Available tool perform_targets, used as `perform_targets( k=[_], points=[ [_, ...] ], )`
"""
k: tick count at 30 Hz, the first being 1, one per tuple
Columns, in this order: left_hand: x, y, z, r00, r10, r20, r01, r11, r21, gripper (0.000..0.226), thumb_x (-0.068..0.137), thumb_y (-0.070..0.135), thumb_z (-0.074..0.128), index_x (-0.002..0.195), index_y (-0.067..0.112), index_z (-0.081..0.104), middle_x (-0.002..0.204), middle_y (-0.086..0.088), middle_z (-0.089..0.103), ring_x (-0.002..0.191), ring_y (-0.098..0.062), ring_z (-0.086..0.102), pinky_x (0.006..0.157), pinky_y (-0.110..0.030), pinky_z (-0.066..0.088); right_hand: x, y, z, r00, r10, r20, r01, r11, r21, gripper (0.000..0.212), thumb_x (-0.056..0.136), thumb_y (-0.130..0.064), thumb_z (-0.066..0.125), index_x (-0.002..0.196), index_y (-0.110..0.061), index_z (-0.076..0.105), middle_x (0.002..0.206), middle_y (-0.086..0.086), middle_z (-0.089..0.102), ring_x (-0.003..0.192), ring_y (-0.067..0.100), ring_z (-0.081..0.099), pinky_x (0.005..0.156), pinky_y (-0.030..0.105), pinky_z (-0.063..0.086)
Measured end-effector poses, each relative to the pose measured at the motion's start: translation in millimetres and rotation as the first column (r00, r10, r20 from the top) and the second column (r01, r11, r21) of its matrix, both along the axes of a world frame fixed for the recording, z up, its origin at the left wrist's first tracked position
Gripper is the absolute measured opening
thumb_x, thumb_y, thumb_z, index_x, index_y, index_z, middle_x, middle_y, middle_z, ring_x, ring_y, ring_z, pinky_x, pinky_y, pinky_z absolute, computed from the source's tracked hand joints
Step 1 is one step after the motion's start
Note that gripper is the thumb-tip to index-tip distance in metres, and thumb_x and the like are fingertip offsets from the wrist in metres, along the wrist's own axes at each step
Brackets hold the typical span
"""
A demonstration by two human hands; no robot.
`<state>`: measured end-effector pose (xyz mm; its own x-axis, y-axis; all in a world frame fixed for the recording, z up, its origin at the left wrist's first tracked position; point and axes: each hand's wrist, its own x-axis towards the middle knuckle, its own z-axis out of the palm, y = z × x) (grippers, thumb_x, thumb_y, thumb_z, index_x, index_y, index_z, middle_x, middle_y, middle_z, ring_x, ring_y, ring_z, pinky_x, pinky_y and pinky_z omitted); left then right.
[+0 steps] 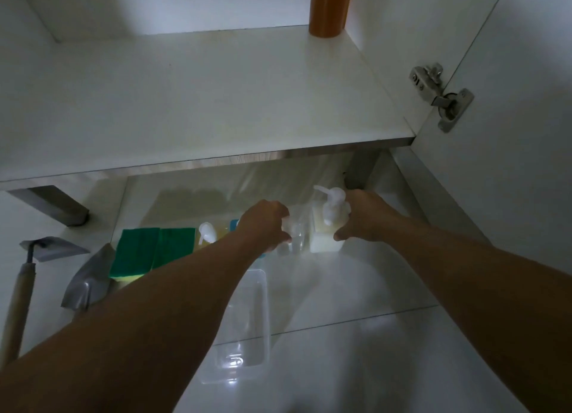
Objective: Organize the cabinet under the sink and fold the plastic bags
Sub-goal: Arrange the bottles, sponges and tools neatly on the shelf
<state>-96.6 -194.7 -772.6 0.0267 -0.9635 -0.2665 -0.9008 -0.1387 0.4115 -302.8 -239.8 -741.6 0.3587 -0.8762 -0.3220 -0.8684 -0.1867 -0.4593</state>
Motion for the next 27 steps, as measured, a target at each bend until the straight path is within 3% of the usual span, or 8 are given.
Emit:
perform_targets(
  k=[5, 13, 18, 22, 27],
  points=[
    [-2.4, 0.1, -2.9, 0.997, 0.068, -0.032, -0.069, 0.998, -0.014, 0.058, 0.065, 0.033, 0.088, 0.116, 0.016, 0.068, 0.115, -0.005, 0.065, 0.102, -0.021, 0.061, 0.083, -0.029, 0.044, -1.0, 0.0, 0.4, 1.000, -0.005, 0.001, 0.005, 1.000, -0.023, 0.078, 0.062, -0.022, 0.091, 0.132, -0.017, 0.056, 0.124, 0.007, 0.063, 0.110, 0.027, 0.059, 0.089, 0.039, 0.052],
    [-3.7, -1.7, -2.3, 0.996, 0.085, -0.037, -0.085, 0.996, 0.007, 0.053, 0.064, 0.027, 0.089, 0.113, 0.018, 0.072, 0.114, -0.003, 0.069, 0.098, -0.021, 0.064, 0.082, -0.030, 0.046, -2.0, 0.7, 1.9, 1.000, 0.006, -0.006, -0.007, 1.000, -0.014, 0.078, 0.066, -0.023, 0.090, 0.134, -0.015, 0.054, 0.128, 0.008, 0.061, 0.115, 0.028, 0.057, 0.093, 0.036, 0.049],
    [-4.6, 0.1, -1.9, 0.999, 0.010, 0.048, -0.011, 0.999, 0.034, 0.067, 0.068, 0.037, 0.086, 0.128, 0.020, 0.061, 0.125, -0.003, 0.062, 0.113, -0.022, 0.057, 0.086, -0.029, 0.041, -2.2, 1.5, 0.9, 0.998, 0.053, -0.016, -0.054, 0.998, -0.015, 0.080, 0.066, -0.027, 0.090, 0.135, -0.014, 0.052, 0.129, 0.006, 0.062, 0.114, 0.026, 0.059, 0.092, 0.035, 0.049],
    [-4.9, 3.1, -1.6, 0.989, -0.024, 0.147, 0.018, 0.999, 0.042, 0.073, 0.068, 0.039, 0.085, 0.132, 0.021, 0.055, 0.123, -0.007, 0.059, 0.112, -0.025, 0.057, 0.090, -0.033, 0.044, -3.9, 1.7, -4.1, 0.998, 0.059, 0.001, -0.059, 0.998, -0.030, 0.082, 0.066, -0.023, 0.090, 0.137, -0.015, 0.049, 0.129, 0.005, 0.061, 0.113, 0.026, 0.059, 0.090, 0.035, 0.050],
    [-8.1, 6.5, -1.9, 0.991, -0.037, 0.130, 0.031, 0.998, 0.047, 0.074, 0.067, 0.041, 0.085, 0.131, 0.021, 0.054, 0.126, -0.008, 0.058, 0.113, -0.025, 0.055, 0.095, -0.036, 0.045, -8.0, 1.5, -8.1, 0.998, 0.062, 0.013, -0.062, 0.997, -0.043, 0.080, 0.066, -0.021, 0.089, 0.135, -0.014, 0.051, 0.125, 0.005, 0.061, 0.107, 0.024, 0.059, 0.086, 0.034, 0.050]
  ],
)
